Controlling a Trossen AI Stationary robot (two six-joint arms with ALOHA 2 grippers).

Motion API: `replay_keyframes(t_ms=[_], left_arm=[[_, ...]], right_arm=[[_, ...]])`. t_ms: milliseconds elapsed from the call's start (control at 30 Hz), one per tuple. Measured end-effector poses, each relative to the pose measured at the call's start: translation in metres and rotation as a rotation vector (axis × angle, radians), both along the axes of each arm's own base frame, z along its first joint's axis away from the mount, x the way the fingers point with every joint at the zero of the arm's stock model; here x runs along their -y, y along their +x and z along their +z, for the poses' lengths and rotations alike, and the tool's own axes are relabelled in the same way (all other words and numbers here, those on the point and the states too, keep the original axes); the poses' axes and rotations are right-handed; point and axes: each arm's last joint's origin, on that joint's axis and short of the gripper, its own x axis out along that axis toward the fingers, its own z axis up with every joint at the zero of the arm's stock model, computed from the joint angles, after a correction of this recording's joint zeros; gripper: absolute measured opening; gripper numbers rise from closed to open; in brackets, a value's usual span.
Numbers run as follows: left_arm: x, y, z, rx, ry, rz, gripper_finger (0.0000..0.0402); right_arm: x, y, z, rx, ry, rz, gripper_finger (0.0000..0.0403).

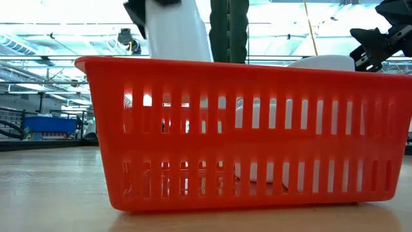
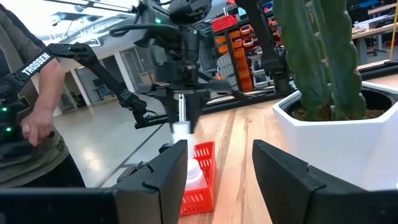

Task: Pick and place pill bottles into a basket
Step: Put the white medicine bottle into the red bin

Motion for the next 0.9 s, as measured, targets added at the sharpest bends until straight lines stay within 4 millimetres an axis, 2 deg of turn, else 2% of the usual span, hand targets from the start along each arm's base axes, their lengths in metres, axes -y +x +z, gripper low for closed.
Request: replay_keyframes(t_ms=[167, 367, 567, 767, 900], left_arm=[[-0.018, 0.002, -0.004, -0.054, 0.053, 0.029, 0.0170], [-0.027, 0.007, -0.003, -0.044, 0.070, 0.025, 0.0169], [-0.026, 0.008, -0.010, -0.060, 0.079, 0.013, 0.0169], [-0.021, 0.012, -0.033, -0.131, 0.080, 0.012, 0.0170], [-0.018, 0.012, -0.034, -0.128, 0.078, 0.006, 0.0170]], right_arm=[[0.000, 0.000, 0.000, 0.000, 0.000, 0.000, 0.0176], [0.000, 0.000, 0.000, 0.000, 0.000, 0.000, 0.0172], [0.000, 0.000, 0.000, 0.000, 0.000, 0.000, 0.0175], [0.000, 0.000, 0.000, -0.002, -0.001, 0.001, 0.0172], [0.000, 0.000, -0.001, -0.005, -0.003, 0.001, 0.0175]])
